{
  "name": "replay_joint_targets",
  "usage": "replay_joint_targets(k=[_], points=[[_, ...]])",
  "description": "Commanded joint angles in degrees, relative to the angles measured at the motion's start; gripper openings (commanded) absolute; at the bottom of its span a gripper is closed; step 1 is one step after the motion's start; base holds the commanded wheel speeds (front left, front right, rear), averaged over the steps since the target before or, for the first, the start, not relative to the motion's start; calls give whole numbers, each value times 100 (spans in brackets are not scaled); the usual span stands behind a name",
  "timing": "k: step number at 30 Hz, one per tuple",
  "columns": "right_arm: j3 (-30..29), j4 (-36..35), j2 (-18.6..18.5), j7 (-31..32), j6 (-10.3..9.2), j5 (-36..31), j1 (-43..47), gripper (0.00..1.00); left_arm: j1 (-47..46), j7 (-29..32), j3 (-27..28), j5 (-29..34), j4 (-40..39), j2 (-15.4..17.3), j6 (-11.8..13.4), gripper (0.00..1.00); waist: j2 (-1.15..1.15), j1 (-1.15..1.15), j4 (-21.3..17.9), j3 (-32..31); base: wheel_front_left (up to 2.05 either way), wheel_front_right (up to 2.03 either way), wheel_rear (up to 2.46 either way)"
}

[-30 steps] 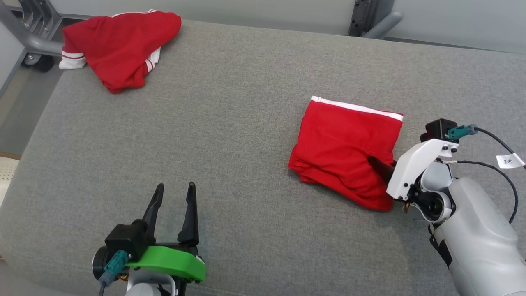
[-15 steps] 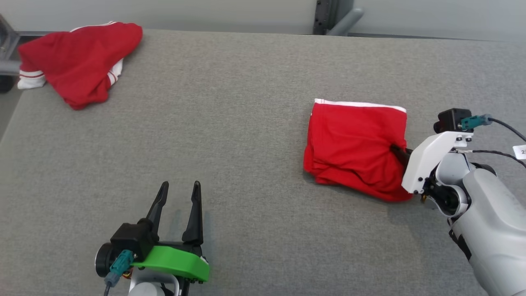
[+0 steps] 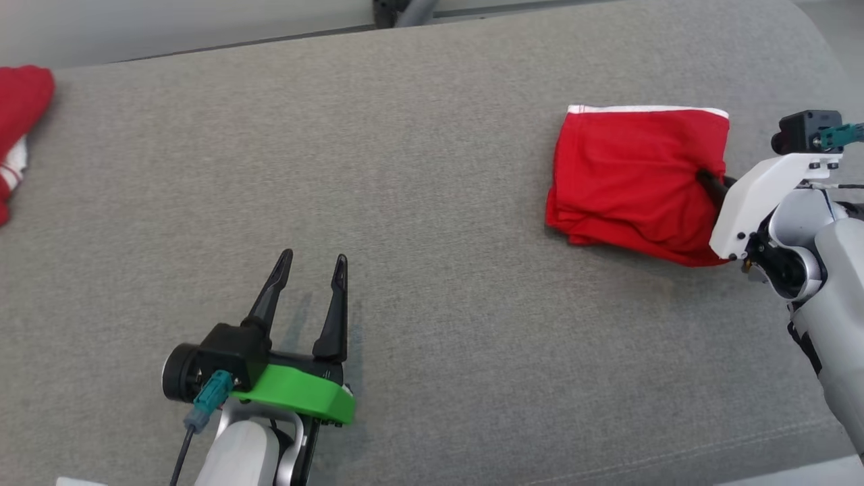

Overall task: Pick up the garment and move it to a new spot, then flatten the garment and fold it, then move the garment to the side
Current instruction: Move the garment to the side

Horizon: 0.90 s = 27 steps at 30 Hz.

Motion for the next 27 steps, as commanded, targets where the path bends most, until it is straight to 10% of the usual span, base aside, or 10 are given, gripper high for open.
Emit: replay_joint_targets(k=[1, 12, 27], points=[[-22, 13, -22, -61, -1, -31, -104, 0, -141, -16, -14, 55, 7, 61, -39, 100, 10, 0, -605, 486, 0, 0, 0], [-53, 317, -185, -381, -1, -69, -401, 0, -413, 52, -159, 157, -108, 191, -75, 100, 10, 0, -739, 800, 0, 0, 0], [-128, 1504, -1163, -938, -3, -1476, -1515, 0, -518, 213, -329, 263, -656, 288, 38, 100, 10, 0, 125, 1325, 0, 0, 0]])
